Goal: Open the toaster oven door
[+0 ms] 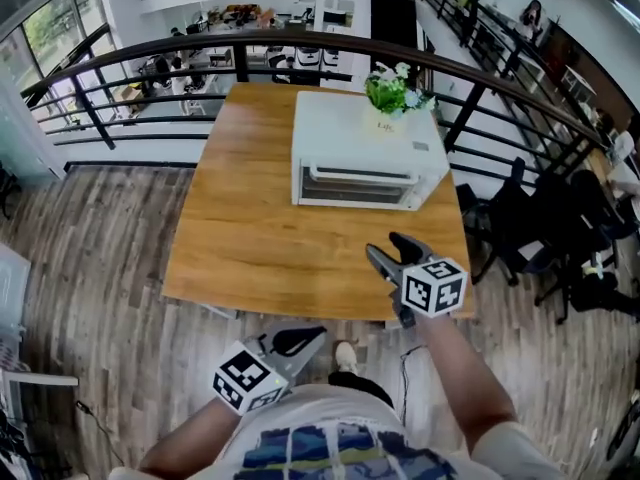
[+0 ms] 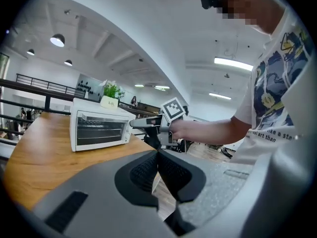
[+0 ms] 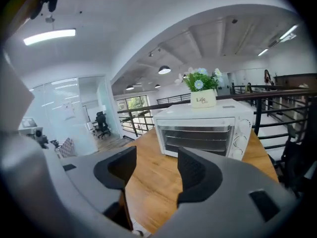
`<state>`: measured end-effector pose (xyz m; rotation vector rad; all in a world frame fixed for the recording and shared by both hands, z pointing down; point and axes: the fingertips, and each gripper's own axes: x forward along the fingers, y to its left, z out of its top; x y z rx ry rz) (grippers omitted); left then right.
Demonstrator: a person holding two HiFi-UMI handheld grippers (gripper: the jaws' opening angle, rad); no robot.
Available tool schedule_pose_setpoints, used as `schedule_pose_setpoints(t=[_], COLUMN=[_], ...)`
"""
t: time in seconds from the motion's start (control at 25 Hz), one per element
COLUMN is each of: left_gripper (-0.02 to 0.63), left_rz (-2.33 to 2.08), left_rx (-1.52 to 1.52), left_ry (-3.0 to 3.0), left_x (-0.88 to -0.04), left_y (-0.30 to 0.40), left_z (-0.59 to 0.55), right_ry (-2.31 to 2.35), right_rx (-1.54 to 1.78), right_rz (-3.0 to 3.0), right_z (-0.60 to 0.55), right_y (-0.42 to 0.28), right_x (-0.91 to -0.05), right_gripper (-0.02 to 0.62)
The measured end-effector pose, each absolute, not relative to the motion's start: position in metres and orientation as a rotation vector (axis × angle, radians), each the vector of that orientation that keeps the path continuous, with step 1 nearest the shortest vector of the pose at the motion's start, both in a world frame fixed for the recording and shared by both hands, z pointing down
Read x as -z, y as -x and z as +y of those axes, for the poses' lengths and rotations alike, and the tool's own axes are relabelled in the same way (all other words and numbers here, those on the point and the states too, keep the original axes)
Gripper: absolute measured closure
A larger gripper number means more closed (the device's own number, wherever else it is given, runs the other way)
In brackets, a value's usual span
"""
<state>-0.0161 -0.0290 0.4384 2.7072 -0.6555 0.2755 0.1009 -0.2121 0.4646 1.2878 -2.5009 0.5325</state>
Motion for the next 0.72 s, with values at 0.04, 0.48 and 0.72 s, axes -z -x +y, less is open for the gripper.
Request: schedule_pose_setpoints(t=[0.04, 0.48, 0.72], left_gripper=[0.604, 0.603, 0.604], left_rz=[-0.678, -0.824, -0.872], left_rx=[-0.261, -0.253, -0.242], left_ry=[-2.701, -2.650, -2.633], left_x=[-0.436, -0.435, -0.434], left_y=[0.011, -0.024, -0.022], left_z=[-0.034, -0.083, -0.101], right_ry=[-1.314, -1.405, -1.471], right_rx=[-0.528, -0.494, -0.482], right_rz=[-2.490, -2.479, -2.432], right_z=[-0.223, -0.322, -0.369], right_y=[-0.107, -0.131, -0.133], right_x=[-0.466, -0.462, -0.460], right_gripper=[0.334, 0.342, 0.356])
